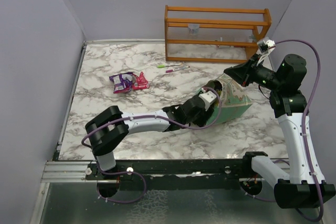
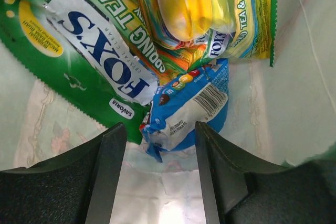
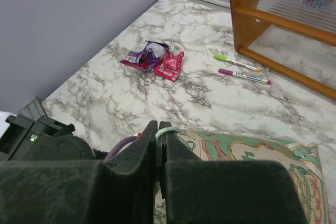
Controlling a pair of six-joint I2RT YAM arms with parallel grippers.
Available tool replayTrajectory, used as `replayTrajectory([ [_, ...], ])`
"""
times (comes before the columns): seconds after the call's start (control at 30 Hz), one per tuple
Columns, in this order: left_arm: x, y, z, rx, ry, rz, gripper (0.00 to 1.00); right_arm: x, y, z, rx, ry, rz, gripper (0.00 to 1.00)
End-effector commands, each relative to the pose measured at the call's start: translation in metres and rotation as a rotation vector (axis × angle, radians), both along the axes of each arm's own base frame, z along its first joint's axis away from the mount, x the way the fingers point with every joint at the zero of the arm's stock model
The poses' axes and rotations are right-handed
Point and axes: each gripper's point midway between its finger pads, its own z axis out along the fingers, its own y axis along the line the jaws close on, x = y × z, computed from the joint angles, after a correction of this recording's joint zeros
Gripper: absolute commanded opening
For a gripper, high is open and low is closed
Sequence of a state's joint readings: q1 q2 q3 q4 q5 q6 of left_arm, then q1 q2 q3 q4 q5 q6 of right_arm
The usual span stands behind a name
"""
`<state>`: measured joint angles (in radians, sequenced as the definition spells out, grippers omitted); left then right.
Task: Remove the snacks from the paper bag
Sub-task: Take out the snack from the paper bag.
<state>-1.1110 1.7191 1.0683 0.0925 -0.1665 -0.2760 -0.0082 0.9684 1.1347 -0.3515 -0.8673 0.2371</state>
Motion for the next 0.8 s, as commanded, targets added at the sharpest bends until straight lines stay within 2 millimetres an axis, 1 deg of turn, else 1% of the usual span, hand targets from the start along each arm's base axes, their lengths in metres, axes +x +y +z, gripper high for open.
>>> replayTrajectory([
  [0.0,0.005,-0.018,0.002,-0.026,-0.011,-0.036,0.54,0.001,-0.002,0.009,-0.009,-0.033,-0.019,0.03],
  [0.1,0.005,-0.021,-0.003,-0.021,-0.001,-0.047,0.44,0.001,-0.003,0.01,-0.011,-0.034,-0.02,0.03],
  [0.23,0.002,-0.021,-0.004,-0.022,0.012,-0.053,0.25,0.001,-0.003,0.008,-0.012,-0.033,-0.023,0.03],
  [0.33,0.002,-0.016,0.003,-0.025,0.004,-0.044,0.12,0.001,-0.003,0.007,-0.012,-0.031,-0.023,0.03],
  [0.43,0.002,-0.01,0.015,-0.031,-0.012,-0.031,0.04,0.001,-0.003,0.007,-0.012,-0.03,-0.023,0.03],
  [0.5,0.002,-0.006,0.025,-0.043,-0.026,-0.023,0.01,0.0,-0.003,0.007,-0.012,-0.031,-0.023,0.03],
  [0.53,0.001,-0.003,0.034,-0.056,-0.036,-0.02,0.0,0.0,-0.003,0.007,-0.012,-0.031,-0.023,0.03],
  [0.77,-0.002,0.02,0.07,-0.088,-0.081,0.01,0.0,0.0,-0.003,0.006,-0.013,-0.031,-0.024,0.03],
])
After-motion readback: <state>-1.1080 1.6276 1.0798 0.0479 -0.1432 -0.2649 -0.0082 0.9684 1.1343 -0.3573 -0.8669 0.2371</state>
